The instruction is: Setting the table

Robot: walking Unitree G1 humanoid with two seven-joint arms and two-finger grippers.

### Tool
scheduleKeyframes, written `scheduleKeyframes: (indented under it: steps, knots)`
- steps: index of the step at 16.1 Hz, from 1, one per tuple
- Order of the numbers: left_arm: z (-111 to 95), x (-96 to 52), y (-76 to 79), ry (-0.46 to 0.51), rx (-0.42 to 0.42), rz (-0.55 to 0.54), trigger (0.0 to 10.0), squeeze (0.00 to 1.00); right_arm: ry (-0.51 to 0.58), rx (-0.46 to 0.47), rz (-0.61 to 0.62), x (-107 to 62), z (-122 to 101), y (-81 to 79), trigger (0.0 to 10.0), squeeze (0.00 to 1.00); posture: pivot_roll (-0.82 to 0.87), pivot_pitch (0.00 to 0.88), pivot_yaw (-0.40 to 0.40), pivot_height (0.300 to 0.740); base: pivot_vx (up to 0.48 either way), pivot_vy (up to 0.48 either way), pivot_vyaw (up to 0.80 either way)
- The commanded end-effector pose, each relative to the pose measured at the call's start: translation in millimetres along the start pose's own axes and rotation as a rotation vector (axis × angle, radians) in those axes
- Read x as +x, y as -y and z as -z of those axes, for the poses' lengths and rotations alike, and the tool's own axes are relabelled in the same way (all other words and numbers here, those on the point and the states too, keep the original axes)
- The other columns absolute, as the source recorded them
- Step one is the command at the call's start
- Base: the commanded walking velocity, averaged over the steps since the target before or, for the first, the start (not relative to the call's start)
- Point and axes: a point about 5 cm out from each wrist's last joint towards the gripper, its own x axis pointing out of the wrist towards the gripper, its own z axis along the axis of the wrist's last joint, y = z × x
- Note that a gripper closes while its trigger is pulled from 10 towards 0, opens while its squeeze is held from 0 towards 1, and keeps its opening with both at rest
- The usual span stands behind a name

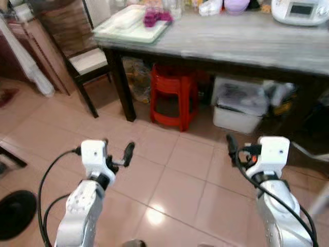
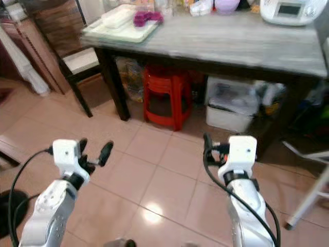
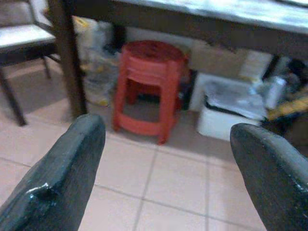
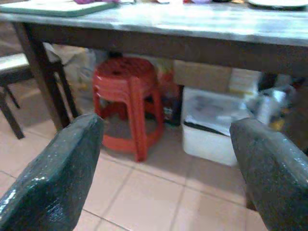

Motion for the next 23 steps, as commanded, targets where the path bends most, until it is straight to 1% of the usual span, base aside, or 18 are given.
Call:
scheduleKeyframes:
  steps: [1,2,6,9,11,15,19,23]
  knots:
    - [-3.6,0.0,-1.4,0.007,0.001,0.001,10.0,0.0,0.012,0.0,-0.015,-0.2,-4.5,-3.8,10.0,0.0,-0.15,0.148,0.05,0.74,0.0,0.0,-0.8]
    - [-3.6,-0.3,-1.1,0.007,-0.002,0.008,10.0,0.0,0.01,0.004,-0.013,0.0,-4.1,-3.2,10.0,0.0,-0.14,0.146,0.046,0.74,0.0,0.0,-0.58]
    - [-5.7,-1.0,-0.9,0.002,-0.004,0.029,10.0,0.0,0.003,0.007,-0.016,-0.3,-4.6,-4.8,10.0,0.0,-0.14,0.145,0.051,0.74,0.0,-0.288,-0.55]
    - [-10.2,1.6,2.1,0.011,-0.006,0.04,10.0,0.0,0.01,0.011,-0.018,-0.3,-6.6,-4.4,10.0,0.0,-0.15,0.146,0.052,0.74,0.0,-0.364,0.0]
    - [-14.0,2.3,4.4,0.021,-0.008,0.052,10.0,0.0,0.019,0.009,-0.039,1.0,-9.8,-9.5,10.0,0.0,-0.14,0.151,0.051,0.74,0.0,-0.435,0.0]
    - [-12.7,1.2,4.4,0.016,-0.017,0.052,10.0,0.0,0.013,0.011,-0.05,1.4,-9.9,-11.6,10.0,0.0,-0.14,0.155,0.047,0.74,0.0,-0.465,0.0]
    - [-13.3,2.5,6.1,0.014,-0.022,0.059,10.0,0.0,0.014,0.013,-0.059,3.0,-11.5,-13.2,10.0,0.0,-0.15,0.156,0.044,0.74,0.0,-0.464,-0.74]
    - [-15.6,5.5,6.4,0.019,-0.016,0.061,10.0,0.0,0.022,0.013,-0.062,5.8,-13.7,-14.1,10.0,0.0,-0.15,0.156,0.047,0.74,0.0,-0.464,0.0]
